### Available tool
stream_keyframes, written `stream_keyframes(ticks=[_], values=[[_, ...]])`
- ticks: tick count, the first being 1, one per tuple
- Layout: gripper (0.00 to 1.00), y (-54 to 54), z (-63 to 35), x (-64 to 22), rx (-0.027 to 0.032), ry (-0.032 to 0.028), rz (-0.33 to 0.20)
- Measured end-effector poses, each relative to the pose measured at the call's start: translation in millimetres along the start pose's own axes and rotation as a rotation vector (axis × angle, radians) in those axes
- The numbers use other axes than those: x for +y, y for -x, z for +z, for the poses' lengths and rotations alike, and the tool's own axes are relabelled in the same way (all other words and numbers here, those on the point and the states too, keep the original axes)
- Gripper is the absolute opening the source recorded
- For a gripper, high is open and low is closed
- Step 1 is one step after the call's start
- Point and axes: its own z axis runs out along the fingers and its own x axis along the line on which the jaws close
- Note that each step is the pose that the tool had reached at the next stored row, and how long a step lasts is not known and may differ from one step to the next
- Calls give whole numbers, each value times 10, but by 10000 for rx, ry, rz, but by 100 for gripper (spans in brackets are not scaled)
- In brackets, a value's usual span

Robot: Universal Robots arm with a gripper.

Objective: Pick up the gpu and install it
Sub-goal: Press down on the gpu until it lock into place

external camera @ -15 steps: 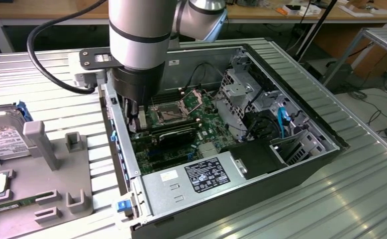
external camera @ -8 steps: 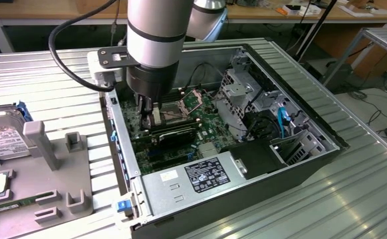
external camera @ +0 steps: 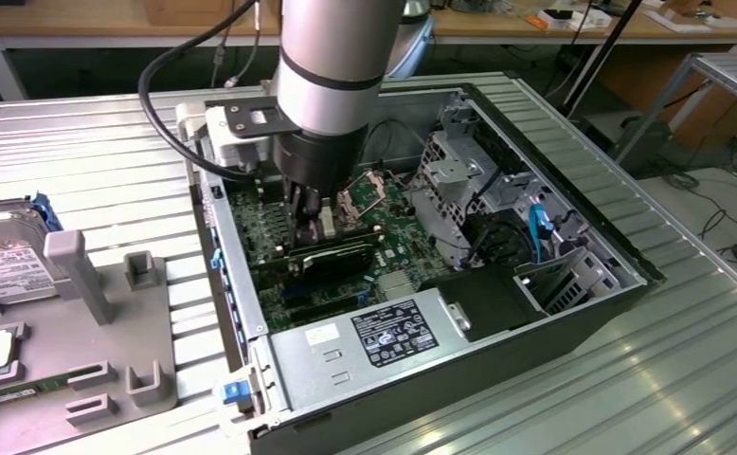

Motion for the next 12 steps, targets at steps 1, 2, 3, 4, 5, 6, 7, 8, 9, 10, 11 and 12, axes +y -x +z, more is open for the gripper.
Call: stream_keyframes(ticks=[1, 2, 3, 4, 5, 6, 7, 8, 9, 10, 11, 12], values=[[11, -1, 10, -28, -2, -27, -21], [11, -2, 19, -50, 0, -58, -55], [11, -2, 26, -66, 3, -83, -90], [11, -2, 31, -75, 5, -100, -118], [11, -3, 37, -83, 7, -123, -157], [11, -3, 44, -88, 7, -147, -198], [11, -4, 50, -90, 8, -166, -244], [11, -5, 57, -92, 10, -183, -299], [11, -5, 64, -94, 12, -190, -346], [11, -6, 77, -95, 12, -200, -395], [11, -7, 86, -96, 39, -208, -412], [11, -8, 100, -97, 98, -208, -410]])
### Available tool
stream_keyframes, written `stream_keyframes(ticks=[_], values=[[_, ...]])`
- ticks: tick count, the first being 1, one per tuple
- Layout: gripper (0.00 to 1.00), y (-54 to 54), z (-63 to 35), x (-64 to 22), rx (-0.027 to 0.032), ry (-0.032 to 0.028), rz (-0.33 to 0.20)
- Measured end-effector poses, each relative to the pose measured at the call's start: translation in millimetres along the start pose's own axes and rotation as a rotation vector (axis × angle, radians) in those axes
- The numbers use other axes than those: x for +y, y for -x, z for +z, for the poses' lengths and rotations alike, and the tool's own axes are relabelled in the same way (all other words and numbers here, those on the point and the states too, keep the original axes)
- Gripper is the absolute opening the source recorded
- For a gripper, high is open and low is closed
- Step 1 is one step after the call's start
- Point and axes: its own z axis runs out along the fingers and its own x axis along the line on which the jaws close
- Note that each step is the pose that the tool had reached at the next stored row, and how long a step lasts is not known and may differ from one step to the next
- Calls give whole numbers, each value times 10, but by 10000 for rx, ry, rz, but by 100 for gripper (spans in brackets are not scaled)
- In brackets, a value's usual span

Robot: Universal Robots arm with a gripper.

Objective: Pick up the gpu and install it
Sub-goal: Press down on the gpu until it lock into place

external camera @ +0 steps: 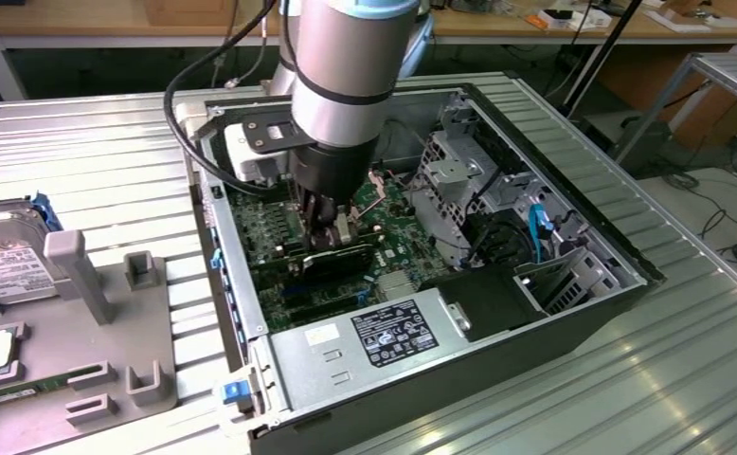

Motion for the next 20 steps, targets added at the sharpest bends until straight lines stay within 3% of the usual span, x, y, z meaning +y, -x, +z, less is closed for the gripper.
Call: stream_keyframes(ticks=[3, 8, 12, 13, 16, 20], values=[[11, -12, 109, -117, 3, -3, 67], [11, -22, 201, -135, 11, -5, 110], [11, -24, 200, -135, 2, 11, 112], [11, -21, 179, -135, -16, 120, 119], [11, -19, 133, -132, -11, 337, 136], [11, -14, 99, -81, -15, 490, 140]])
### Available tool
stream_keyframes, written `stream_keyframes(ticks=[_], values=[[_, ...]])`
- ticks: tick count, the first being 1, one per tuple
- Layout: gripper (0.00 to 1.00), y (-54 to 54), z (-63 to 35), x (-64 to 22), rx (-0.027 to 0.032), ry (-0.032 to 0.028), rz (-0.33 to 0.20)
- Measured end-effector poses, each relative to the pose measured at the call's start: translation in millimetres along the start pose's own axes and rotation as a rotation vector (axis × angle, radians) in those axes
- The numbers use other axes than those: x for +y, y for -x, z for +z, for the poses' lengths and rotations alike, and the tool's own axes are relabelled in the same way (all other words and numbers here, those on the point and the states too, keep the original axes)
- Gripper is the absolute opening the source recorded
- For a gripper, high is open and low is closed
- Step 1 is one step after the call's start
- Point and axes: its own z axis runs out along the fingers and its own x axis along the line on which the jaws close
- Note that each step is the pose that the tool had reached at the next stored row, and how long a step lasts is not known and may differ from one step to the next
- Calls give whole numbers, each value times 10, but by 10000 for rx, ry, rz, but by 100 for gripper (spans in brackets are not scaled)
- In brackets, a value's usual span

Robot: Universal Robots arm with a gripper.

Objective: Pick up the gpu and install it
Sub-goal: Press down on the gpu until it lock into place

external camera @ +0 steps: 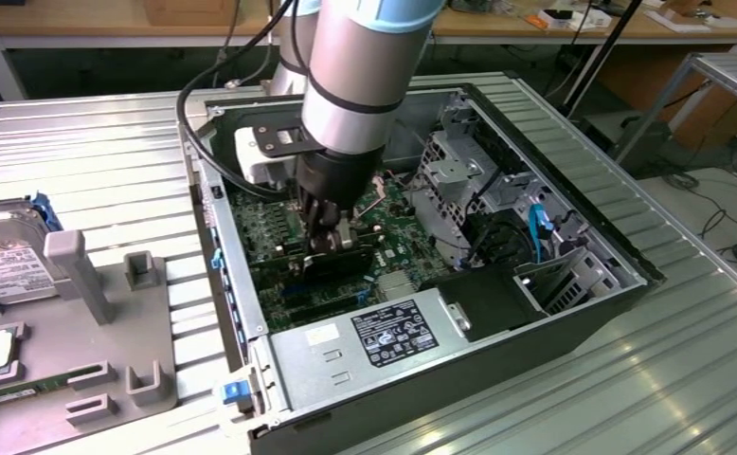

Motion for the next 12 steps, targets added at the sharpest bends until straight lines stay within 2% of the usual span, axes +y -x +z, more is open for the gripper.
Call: stream_keyframes(ticks=[2, 5, 7, 9, 12], values=[[11, 2, -1, 61, -2, 65, 0], [11, 5, 2, 144, -3, 114, -6], [11, 8, 9, 260, -5, 168, -9], [11, 11, 2, 315, -14, 240, -6], [11, 17, -75, 346, -23, 395, 5]])
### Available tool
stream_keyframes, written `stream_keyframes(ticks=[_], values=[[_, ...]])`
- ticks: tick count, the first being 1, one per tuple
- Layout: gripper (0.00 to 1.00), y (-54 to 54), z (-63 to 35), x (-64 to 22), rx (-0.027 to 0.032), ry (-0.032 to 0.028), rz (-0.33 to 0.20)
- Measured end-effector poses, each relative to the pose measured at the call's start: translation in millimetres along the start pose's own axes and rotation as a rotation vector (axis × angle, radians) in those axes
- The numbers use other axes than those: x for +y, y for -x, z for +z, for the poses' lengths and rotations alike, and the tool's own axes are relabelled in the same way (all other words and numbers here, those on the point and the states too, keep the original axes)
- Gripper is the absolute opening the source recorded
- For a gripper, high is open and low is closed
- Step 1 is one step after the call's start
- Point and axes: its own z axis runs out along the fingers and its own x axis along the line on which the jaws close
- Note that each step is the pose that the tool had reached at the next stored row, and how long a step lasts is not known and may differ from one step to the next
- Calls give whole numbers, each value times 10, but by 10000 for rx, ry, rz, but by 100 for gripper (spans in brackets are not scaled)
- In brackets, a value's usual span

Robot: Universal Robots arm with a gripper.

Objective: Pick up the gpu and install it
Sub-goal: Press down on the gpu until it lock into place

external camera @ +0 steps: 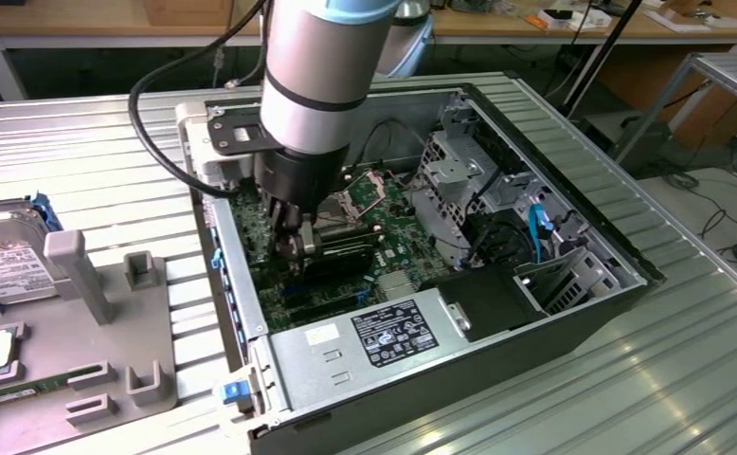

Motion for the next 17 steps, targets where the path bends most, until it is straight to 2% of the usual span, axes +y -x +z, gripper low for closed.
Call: stream_keyframes(ticks=[2, 4, 5, 7, 10, 17], values=[[11, 5, -59, 26, -3, 76, 6], [11, 11, -120, 74, -29, 197, 11], [11, 11, -122, 88, -54, 219, 9], [11, 13, -116, 159, -188, 250, -3], [11, 14, -115, 229, -242, 342, -4], [11, -25, -116, 262, -357, 345, -16]])
